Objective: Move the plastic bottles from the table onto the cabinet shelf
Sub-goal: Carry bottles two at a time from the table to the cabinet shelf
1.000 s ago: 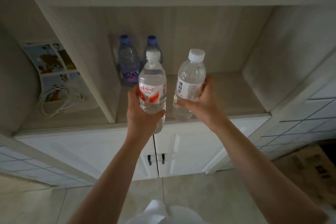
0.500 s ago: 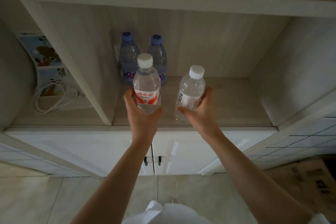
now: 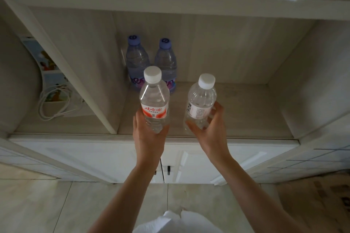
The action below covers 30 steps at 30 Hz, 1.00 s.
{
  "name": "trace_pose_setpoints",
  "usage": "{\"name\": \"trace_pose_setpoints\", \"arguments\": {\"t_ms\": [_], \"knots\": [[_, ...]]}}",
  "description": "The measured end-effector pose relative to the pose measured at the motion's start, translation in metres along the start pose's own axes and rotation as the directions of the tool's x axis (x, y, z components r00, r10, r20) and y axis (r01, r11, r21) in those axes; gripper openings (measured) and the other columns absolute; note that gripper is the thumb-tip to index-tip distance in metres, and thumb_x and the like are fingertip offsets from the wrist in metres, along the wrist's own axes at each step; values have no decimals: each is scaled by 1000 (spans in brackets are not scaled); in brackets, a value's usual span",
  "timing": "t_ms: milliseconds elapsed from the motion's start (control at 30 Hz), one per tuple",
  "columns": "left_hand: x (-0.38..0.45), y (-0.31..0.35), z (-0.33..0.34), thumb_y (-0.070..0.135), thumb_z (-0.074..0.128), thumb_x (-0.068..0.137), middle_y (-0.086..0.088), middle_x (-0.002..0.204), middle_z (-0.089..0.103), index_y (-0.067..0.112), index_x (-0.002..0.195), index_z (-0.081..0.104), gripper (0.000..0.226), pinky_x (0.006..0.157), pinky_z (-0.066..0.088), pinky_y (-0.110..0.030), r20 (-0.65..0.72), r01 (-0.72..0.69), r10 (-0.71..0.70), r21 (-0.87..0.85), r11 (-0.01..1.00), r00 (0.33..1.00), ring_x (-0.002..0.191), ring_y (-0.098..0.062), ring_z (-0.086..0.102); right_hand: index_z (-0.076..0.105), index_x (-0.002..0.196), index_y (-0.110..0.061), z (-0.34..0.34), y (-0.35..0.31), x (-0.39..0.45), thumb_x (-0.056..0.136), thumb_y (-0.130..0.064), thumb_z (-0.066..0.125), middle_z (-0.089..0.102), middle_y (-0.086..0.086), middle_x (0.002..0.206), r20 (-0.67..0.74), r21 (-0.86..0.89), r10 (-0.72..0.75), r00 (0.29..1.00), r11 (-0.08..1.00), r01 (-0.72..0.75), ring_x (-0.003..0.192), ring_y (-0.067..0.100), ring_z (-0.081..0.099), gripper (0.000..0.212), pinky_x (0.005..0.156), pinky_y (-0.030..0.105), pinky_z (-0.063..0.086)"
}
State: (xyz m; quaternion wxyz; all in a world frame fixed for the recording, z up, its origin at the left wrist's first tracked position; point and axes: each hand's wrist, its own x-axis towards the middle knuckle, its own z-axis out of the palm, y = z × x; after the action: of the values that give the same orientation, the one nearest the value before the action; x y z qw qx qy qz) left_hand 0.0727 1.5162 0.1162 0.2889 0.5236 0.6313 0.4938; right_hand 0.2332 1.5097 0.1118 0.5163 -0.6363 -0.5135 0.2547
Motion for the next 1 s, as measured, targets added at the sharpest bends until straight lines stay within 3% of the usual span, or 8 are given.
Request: {"name": "trace_pose_setpoints", "arguments": {"t_ms": [100, 267, 400, 567, 667, 833, 933, 1000], "knots": [[1, 2, 6, 10, 86, 66, 4, 108, 61, 18, 120, 52, 65, 72, 46, -7, -20, 21, -21, -17, 1000, 1000, 96, -12, 60, 33, 132, -28, 0, 3, -1, 69, -23, 85, 51, -3, 128, 16, -19, -19, 1000, 1000, 19, 116, 14, 56, 82, 90, 42, 55], [9, 7, 27, 12, 89, 59, 5, 105, 66, 19, 118, 56, 67, 83, 57, -35, -58, 39, -42, -51, 998, 997, 96, -14, 63, 37, 132, -13, -4, 5, 13, 73, -19, 83, 54, 2, 124, 18, -78, -62, 998, 995, 64, 112, 17, 57, 75, 90, 34, 54], [20, 14, 57, 17, 88, 59, 2, 111, 66, 19, 124, 54, 73, 89, 54, -41, -56, 23, -27, -73, 997, 998, 102, -16, 63, 38, 132, -8, -12, 12, 39, 72, -18, 83, 55, 7, 123, -12, -116, -62, 998, 991, 60, 111, 20, 57, 76, 92, 39, 52], [34, 20, 92, 13, 86, 64, -3, 125, 63, 14, 135, 49, 79, 98, 49, -38, -5, -26, 25, -78, 997, 1000, 115, -19, 60, 38, 133, -6, -23, 18, 69, 72, -15, 82, 53, 9, 124, -29, -161, -25, 999, 987, 20, 109, 16, 53, 76, 88, 24, 43], [43, 27, 106, 14, 81, 70, -2, 134, 58, 19, 141, 44, 80, 103, 46, -34, 3, -26, 26, -105, 994, 1000, 123, -17, 55, 38, 130, -1, -23, 22, 88, 71, -11, 82, 53, 13, 122, -39, -186, -26, 999, 982, 18, 112, 25, 54, 74, 88, 22, 40], [64, 29, 129, 11, 79, 76, -8, 148, 43, 11, 147, 33, 85, 113, 35, -39, 9, -41, 42, -88, 995, 999, 137, -20, 40, 36, 133, -1, -20, 27, 112, 73, -13, 81, 52, 14, 127, -57, -189, 1, 998, 982, -12, 118, 27, 52, 76, 95, 28, 41], [69, 30, 140, 14, 78, 78, -10, 153, 34, 11, 149, 27, 88, 117, 22, -26, 19, -58, 59, -53, 997, 998, 142, -21, 32, 35, 134, -2, -20, 28, 120, 75, -16, 80, 52, 13, 129, -55, -224, -1, 998, 975, -12, 120, 26, 50, 75, 91, 20, 37], [73, 31, 145, 15, 77, 79, -11, 155, 30, 9, 151, 24, 89, 112, 16, -16, 16, -62, 62, -41, 997, 998, 143, -21, 28, 35, 134, -1, -19, 29, 124, 75, -16, 80, 51, 13, 129, -69, -224, 2, 998, 974, -17, 121, 25, 50, 75, 89, 15, 33]]}}
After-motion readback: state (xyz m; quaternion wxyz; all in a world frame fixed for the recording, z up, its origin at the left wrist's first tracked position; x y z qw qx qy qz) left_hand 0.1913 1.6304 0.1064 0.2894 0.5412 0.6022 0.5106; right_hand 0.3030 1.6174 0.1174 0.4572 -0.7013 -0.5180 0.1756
